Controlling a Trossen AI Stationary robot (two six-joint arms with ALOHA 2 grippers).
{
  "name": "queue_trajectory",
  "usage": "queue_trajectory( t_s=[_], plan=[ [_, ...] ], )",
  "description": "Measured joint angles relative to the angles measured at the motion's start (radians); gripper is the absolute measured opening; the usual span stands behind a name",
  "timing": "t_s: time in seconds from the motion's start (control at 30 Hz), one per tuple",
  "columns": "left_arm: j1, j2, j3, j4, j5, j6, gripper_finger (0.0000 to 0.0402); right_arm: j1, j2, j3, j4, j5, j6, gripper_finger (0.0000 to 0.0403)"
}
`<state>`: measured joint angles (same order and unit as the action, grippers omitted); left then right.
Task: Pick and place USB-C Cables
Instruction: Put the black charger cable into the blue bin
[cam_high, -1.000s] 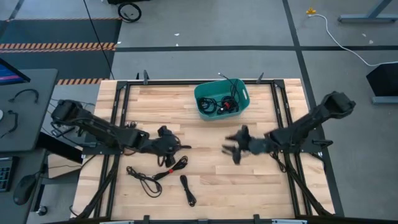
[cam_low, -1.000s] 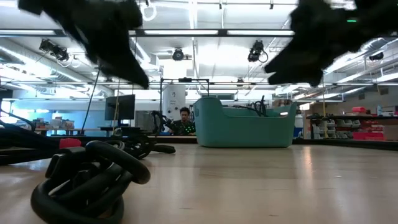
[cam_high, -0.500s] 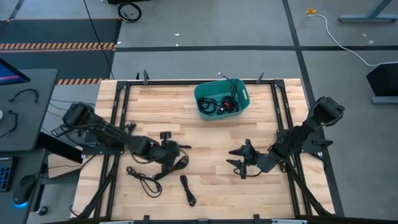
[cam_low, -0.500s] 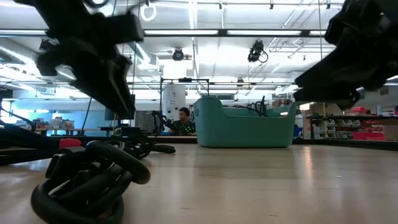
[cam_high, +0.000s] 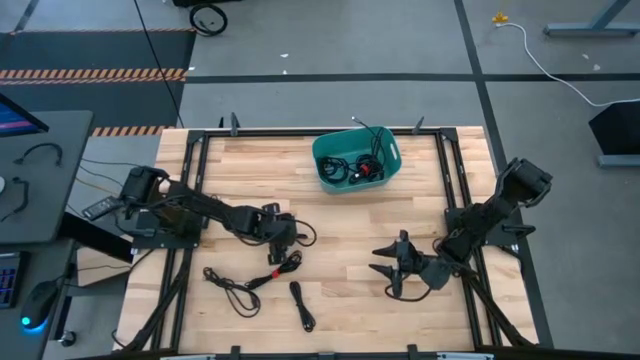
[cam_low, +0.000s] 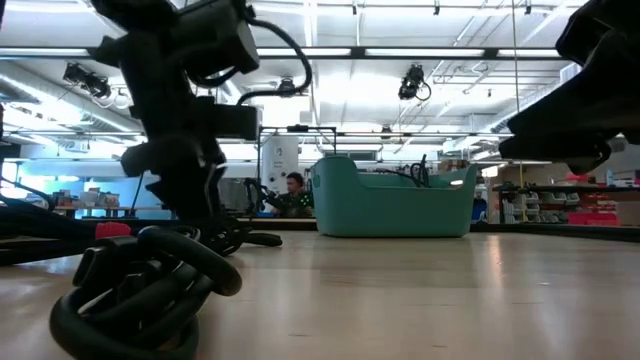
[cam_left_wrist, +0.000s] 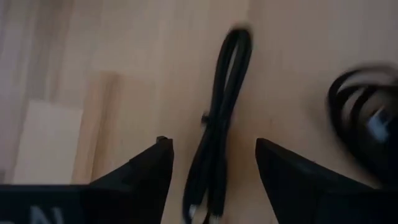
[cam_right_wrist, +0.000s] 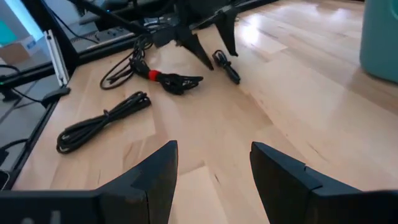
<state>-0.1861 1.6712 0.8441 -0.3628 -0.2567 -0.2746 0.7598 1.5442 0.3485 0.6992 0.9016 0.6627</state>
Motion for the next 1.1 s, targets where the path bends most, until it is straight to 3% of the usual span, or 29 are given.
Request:
queue_trajectory(
  t_s=[0.27,0.5,0.6,0.83,0.97,1.1],
  plan=[
    [0.007,0.037,0.004,0.018,0.071,0.019,0.0165,0.022,0.025,0.004,0.017,0.022,0.023,0.0205],
    [0.041,0.040,0.004,0.017,0.162,-0.027,0.0048,0.029,0.027,0.003,0.015,0.032,0.028,0.0205],
    [0.057,0.036,0.004,0.021,0.191,-0.056,0.0017,0.036,0.027,0.003,0.013,0.033,0.034,0.0205],
    [0.080,-0.052,0.019,0.008,0.217,-0.222,0.0009,0.081,0.026,0.003,0.005,0.111,0.072,0.0205],
    [0.087,-0.134,0.057,0.220,0.187,-0.280,0.0009,0.106,0.026,0.003,-0.006,0.226,0.078,0.0205],
    [0.127,-0.135,0.058,0.580,0.140,-0.294,0.0009,0.111,0.026,0.003,-0.013,0.311,0.073,0.0205]
  ],
)
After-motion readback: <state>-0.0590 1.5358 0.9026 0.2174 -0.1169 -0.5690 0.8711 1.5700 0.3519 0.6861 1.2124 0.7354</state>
